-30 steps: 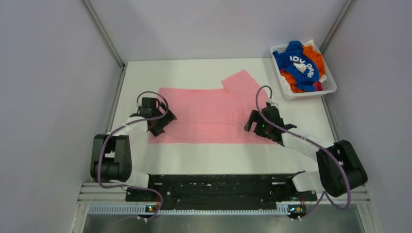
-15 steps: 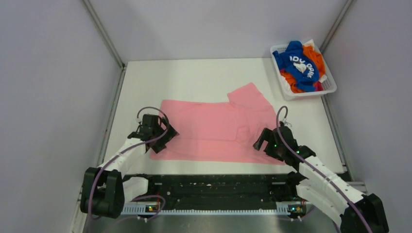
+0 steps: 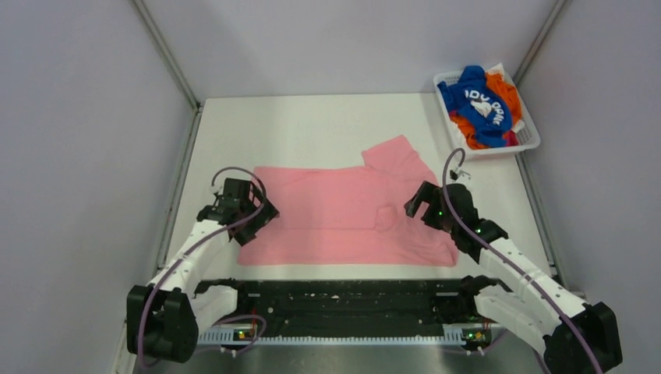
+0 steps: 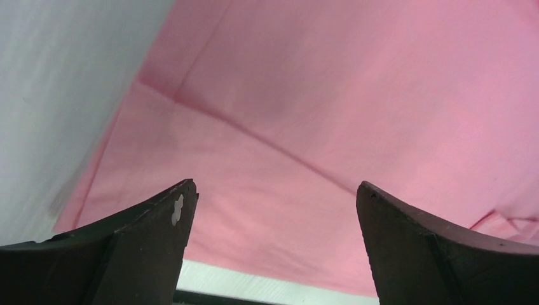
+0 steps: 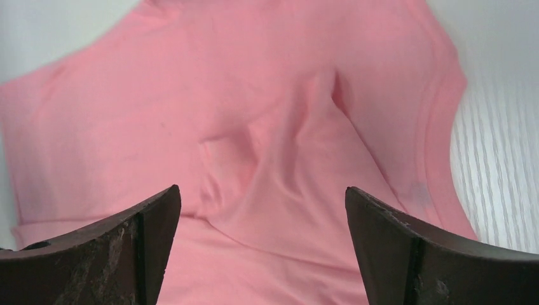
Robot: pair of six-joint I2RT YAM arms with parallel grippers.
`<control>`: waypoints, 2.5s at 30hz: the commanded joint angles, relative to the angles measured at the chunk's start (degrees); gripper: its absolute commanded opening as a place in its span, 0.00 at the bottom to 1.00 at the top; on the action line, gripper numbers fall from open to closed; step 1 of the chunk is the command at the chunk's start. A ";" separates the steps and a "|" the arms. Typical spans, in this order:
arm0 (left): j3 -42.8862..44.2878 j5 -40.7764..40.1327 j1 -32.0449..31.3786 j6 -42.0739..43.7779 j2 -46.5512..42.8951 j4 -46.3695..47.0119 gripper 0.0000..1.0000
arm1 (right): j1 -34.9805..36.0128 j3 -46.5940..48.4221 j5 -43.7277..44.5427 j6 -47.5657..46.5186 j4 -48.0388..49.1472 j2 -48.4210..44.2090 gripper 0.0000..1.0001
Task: Fold and stack the t-shirts
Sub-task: Fold the flattened tshirt in 1/3 of the way, then grab the side of the flattened tshirt furthest away from the robot with both arms
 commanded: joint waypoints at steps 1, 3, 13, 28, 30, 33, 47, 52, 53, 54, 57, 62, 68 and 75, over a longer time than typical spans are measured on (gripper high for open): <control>10.09 -7.50 0.11 3.51 4.93 3.25 0.99 | 0.52 6.72 5.54 -4.37 12.76 5.00 0.99; 16.53 -10.98 0.67 4.81 10.03 3.60 0.99 | 0.30 9.82 6.75 -6.05 14.88 9.26 0.99; 46.25 -14.36 5.35 7.83 42.20 -3.02 0.92 | -3.15 27.51 8.18 -16.81 15.35 32.42 0.99; 72.90 -12.72 6.47 11.18 68.09 -12.97 0.63 | -4.91 29.74 7.41 -18.44 16.55 42.26 0.99; 72.33 -12.06 6.43 11.18 68.65 -13.31 0.61 | -5.07 29.59 7.42 -18.33 16.20 42.52 0.99; 70.74 -12.08 6.40 11.03 68.44 -13.99 0.58 | -5.09 29.32 7.43 -18.42 16.36 42.58 0.99; 68.03 -15.38 5.19 11.47 67.68 -17.11 0.12 | -5.53 31.65 8.18 -18.97 16.44 44.76 0.99; 68.56 -17.16 5.19 11.64 67.12 -18.06 0.00 | -5.58 39.09 8.09 -22.74 16.55 51.47 0.98; 68.53 -17.32 5.19 11.68 66.86 -18.19 0.00 | -5.54 41.51 8.16 -23.67 16.48 53.52 0.97; 68.61 -17.49 5.19 11.65 66.62 -18.24 0.00 | -5.56 44.24 8.41 -24.32 16.03 55.94 0.95; 68.52 -17.98 5.18 11.42 65.77 -18.66 0.00 | -5.52 52.61 10.22 -25.37 14.20 63.65 0.91; 68.10 -19.31 5.19 11.24 63.65 -19.14 0.00 | -5.54 65.65 11.88 -25.84 11.00 74.95 0.85; 67.02 -19.50 5.19 11.26 61.61 -18.78 0.00 | -5.55 74.38 13.25 -27.17 8.81 82.54 0.81; 64.51 -18.20 5.19 11.44 60.09 -17.00 0.00 | -5.53 75.19 13.88 -28.04 8.96 85.12 0.80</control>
